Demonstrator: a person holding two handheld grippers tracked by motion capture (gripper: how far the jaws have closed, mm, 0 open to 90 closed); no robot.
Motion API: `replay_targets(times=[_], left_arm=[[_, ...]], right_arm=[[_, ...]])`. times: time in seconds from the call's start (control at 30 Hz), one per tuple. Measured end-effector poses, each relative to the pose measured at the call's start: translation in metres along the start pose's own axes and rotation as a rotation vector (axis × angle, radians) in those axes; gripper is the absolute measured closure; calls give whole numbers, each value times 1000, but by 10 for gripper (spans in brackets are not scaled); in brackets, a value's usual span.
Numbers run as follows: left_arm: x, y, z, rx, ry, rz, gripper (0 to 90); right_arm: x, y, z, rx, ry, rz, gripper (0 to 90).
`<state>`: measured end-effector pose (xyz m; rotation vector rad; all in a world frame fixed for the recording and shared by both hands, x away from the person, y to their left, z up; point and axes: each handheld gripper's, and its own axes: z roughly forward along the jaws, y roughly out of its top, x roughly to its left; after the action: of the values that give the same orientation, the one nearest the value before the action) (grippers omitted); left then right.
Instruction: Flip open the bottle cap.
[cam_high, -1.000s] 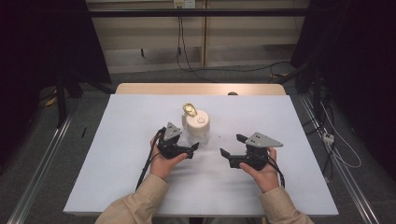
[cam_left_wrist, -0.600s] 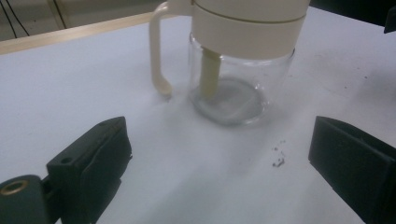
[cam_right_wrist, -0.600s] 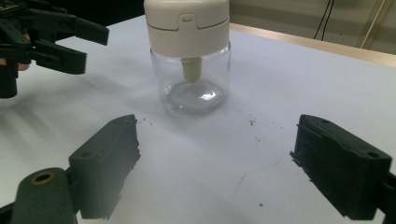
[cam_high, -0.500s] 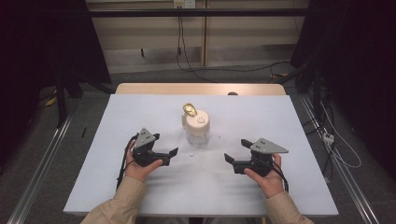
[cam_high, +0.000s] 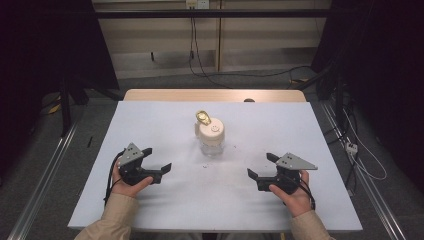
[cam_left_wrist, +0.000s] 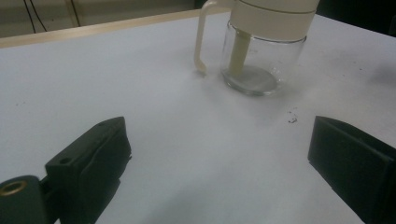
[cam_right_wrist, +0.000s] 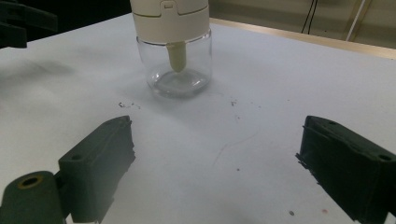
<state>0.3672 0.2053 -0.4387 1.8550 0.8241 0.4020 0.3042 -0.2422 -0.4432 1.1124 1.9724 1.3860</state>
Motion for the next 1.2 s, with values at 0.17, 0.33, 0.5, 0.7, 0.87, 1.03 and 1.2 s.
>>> replay_targets(times=[0.17,0.33,0.5,0.7,0.87,1.03,1.2], left_arm=[[3,-5,-8,-4,6,-9,49],[5,-8,-14,-5,6,-3,52],[8,-10,-19,-9,10,-5,52],[14,-14,-24,-7,25,-13,50],[19,-16,-29,-2,33,-14,50],[22,-19,-33,-8,46,-25,51],[22,-18,-34,-16,50,-21,51]], right_arm=[[-1,-3,-6,2,-7,-5,92],[-1,-7,-10,7,-13,-8,92],[-3,-10,-14,16,-16,-12,92],[-5,-13,-17,17,-24,-11,92],[-7,-15,-21,19,-31,-6,92],[-9,-17,-23,21,-38,-4,92],[-10,-17,-23,17,-41,0,93]])
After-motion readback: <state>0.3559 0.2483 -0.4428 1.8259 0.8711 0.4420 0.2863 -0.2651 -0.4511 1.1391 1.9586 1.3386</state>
